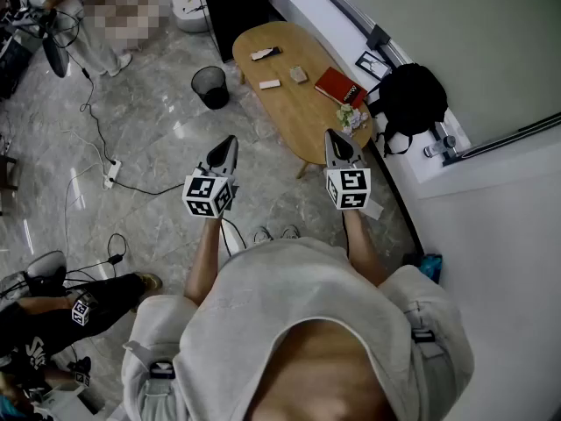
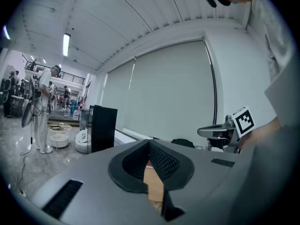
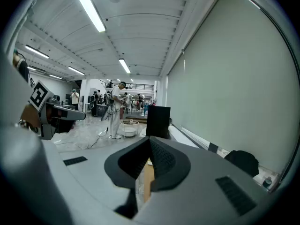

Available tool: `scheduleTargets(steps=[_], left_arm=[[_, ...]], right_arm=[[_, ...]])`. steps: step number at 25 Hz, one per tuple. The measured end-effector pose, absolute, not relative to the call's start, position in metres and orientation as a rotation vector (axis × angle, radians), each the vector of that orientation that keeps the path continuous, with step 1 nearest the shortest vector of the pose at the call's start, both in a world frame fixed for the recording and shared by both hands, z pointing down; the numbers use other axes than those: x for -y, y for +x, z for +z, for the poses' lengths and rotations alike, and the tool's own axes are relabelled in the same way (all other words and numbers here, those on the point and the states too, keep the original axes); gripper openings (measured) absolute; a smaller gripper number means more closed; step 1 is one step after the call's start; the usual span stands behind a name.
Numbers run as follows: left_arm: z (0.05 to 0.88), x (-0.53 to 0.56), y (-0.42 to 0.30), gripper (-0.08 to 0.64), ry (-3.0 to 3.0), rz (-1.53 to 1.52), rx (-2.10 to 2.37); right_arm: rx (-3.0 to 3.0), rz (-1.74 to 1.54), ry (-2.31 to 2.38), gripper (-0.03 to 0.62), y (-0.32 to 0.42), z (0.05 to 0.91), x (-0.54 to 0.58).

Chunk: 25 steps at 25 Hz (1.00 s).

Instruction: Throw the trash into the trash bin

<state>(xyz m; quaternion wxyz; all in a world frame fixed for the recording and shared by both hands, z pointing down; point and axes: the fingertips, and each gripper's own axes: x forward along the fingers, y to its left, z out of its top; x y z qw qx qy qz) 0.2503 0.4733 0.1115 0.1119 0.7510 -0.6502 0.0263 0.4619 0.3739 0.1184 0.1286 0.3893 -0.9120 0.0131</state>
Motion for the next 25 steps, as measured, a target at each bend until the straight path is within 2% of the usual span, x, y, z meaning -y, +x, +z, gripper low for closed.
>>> scheduleTargets(steps=[25], left_arm=[[0.115,-0.463,0.264,0.017,2.150,0.113,1.961]], right_arm=[[2.724,-0.002,1.065,0.031,0.461,0.131,-0.356]])
